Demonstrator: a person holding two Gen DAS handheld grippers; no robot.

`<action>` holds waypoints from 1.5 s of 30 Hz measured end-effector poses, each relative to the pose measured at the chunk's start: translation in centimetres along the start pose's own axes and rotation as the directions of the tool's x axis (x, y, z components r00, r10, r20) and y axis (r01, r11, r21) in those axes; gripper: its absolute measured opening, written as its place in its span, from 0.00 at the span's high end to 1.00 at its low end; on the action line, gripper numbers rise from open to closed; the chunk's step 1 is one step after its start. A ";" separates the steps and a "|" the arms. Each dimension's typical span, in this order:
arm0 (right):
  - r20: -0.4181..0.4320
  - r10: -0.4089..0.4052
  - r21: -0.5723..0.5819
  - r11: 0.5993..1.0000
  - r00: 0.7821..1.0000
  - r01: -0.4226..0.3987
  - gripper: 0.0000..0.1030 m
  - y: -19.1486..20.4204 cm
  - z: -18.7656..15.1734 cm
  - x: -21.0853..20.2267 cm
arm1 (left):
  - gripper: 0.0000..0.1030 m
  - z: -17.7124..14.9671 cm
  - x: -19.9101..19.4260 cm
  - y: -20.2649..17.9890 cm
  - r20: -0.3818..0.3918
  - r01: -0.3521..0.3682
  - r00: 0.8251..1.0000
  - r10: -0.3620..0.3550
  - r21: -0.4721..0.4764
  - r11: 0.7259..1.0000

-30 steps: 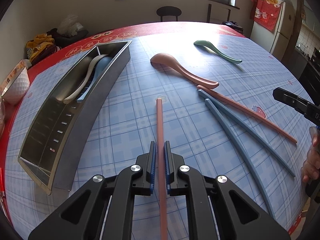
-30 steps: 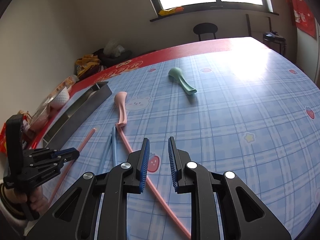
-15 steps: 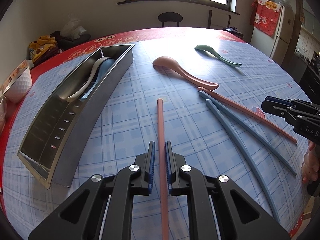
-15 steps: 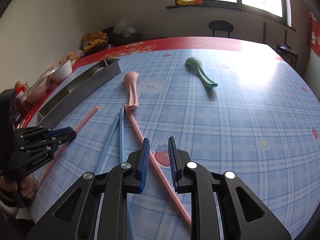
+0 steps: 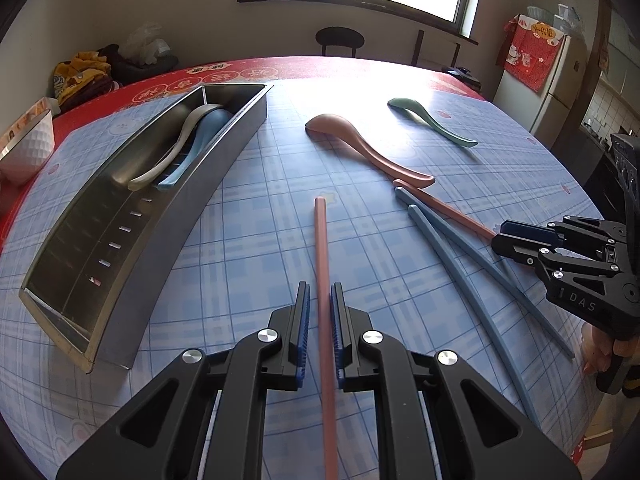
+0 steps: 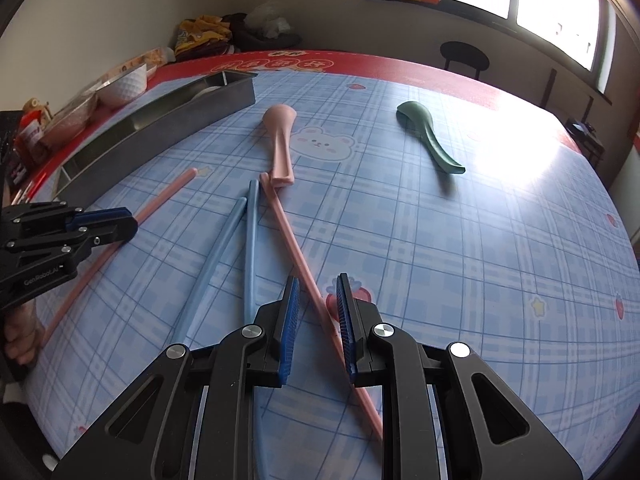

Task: Organize utensils
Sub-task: 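Lift the pink chopstick with the left gripper while the right gripper grasps the other pink chopstick, then carry the pink chopstick to the steel tray and lower it with the left gripper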

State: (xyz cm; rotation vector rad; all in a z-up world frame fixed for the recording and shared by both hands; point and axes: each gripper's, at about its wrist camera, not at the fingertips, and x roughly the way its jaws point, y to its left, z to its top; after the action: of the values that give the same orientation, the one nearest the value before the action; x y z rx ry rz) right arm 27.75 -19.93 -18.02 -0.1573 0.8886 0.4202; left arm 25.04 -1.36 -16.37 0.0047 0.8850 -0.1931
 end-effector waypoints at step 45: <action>-0.006 -0.028 0.119 0.992 1.000 0.029 0.93 -2.1 0.6 0.5 | 0.76 -0.1 0.0 -0.8 0.002 0.017 1.000 -0.017 0.033 0.999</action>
State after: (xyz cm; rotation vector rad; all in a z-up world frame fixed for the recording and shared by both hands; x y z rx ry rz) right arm 29.31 -21.52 -18.15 -0.0612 0.9123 0.3391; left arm 24.79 -2.17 -16.39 0.0273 0.8793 -0.2231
